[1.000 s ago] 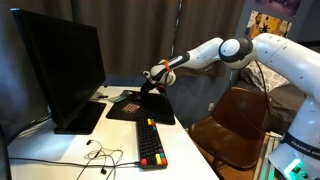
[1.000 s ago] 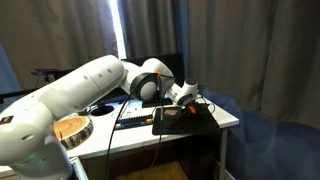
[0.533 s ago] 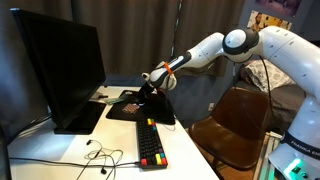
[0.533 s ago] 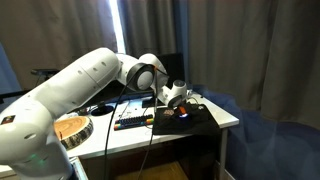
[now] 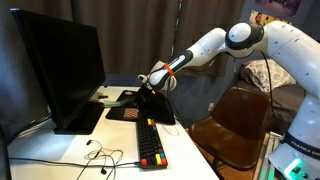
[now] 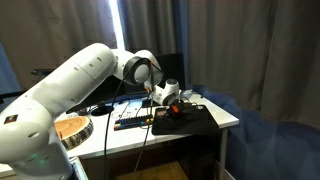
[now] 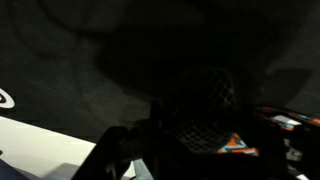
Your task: Move the black computer mouse to the left
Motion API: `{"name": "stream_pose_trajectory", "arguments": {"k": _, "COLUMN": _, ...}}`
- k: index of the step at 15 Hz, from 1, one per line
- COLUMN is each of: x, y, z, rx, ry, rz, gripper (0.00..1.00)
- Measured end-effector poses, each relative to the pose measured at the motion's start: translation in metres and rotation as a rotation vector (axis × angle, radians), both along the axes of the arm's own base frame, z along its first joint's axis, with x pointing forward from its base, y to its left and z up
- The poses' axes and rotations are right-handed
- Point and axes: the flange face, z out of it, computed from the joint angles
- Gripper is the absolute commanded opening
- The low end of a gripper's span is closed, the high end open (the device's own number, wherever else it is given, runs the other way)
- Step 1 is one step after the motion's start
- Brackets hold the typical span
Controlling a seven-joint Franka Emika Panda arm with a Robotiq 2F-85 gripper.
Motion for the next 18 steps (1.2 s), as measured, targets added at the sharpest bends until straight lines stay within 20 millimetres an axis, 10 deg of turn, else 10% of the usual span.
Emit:
{"name": "stream_pose_trajectory", "arguments": {"k": 4, "x": -0.008, "y": 0.015, "z": 0.000, "rx": -0.003, "ry": 0.042, "rz": 0.027, "gripper": 0.99}}
{"name": "stream_pose_trajectory", "arguments": {"k": 12, "x": -0.020, "y": 0.026, "z": -0.008, "rx": -0.002, "ry": 0.104, "rz": 0.046, "gripper": 1.00}}
{"name": "stream_pose_trajectory", "arguments": {"k": 18, "x": -0.014, "y": 0.022, "z": 0.030, "rx": 0.011, "ry": 0.083, "rz": -0.017, "gripper": 1.00}}
